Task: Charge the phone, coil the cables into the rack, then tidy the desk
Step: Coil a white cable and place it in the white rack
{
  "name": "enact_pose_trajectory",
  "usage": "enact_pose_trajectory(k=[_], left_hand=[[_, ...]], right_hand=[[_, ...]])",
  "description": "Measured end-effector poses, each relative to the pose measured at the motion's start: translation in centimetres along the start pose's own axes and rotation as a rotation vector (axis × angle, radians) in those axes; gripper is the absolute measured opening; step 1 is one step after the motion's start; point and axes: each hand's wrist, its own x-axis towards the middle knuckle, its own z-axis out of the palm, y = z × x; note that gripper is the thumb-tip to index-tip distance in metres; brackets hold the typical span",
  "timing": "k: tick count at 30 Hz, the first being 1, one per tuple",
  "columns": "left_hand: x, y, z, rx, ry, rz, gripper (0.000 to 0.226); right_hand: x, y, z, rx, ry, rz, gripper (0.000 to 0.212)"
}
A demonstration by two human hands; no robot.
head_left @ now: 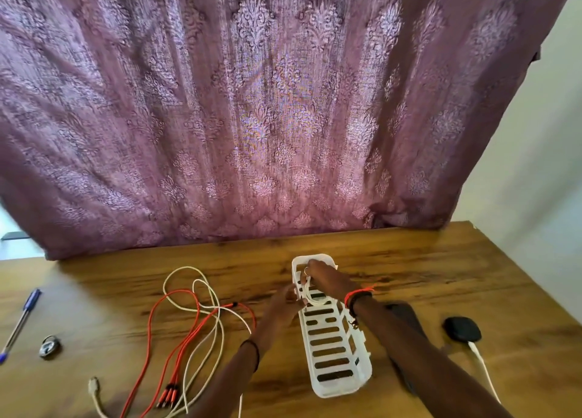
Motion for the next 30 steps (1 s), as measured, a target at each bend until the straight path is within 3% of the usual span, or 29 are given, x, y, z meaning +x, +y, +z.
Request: enact_pose_trajectory(k=[2, 5, 8, 11, 15, 21, 25, 27, 30], left_hand=[[-0.1, 0.1, 0.0, 0.007, 0.002, -0.004, 0.046], [-0.7, 1.0, 0.0, 0.016, -0.004, 0.018, 0.044], [-0.4, 0.5, 0.0, -0.006, 0.001, 0.001, 0.033], [-0.4, 0.3, -0.1, -0.068, 0.022, -0.029, 0.042], [-0.8, 0.6, -0.2, -0.086, 0.033, -0.023, 0.036], [-1.6, 2.1, -1.4, -0.135, 0.086, 0.005, 0.013], [-2.1, 2.2, -4.1, -0.151, 0.169, -0.033, 0.017], [-2.5, 1.9, -5.9, -0.180, 0.197, -0.043, 0.008], [-3.1, 1.6, -8.4, -0.148, 0.318, 0.042, 0.028]], right_hand=[[0.3, -0.1, 0.4, 0.032, 0.004, 0.022, 0.019], [0.3, -0.2, 0.6, 0.277, -0.076, 0.180, 0.027], [-0.4, -0.3, 0.2, 0.243, -0.045, 0.131, 0.032], [-0.7, 0.1, -0.4, 0.226, -0.015, 0.099, 0.027], [-0.7, 0.4, -2.8, 0.238, 0.100, 0.051, 0.024], [-1.2, 0.8, -7.3, 0.447, 0.254, 0.120, 0.020], [-1.5, -0.4, -7.7, 0.527, 0.269, 0.121, 0.017], [-1.4, -1.6, -7.3, 0.571, 0.249, 0.108, 0.018], [-1.2, -3.9, -6.0, 0.614, 0.214, 0.102, 0.020]])
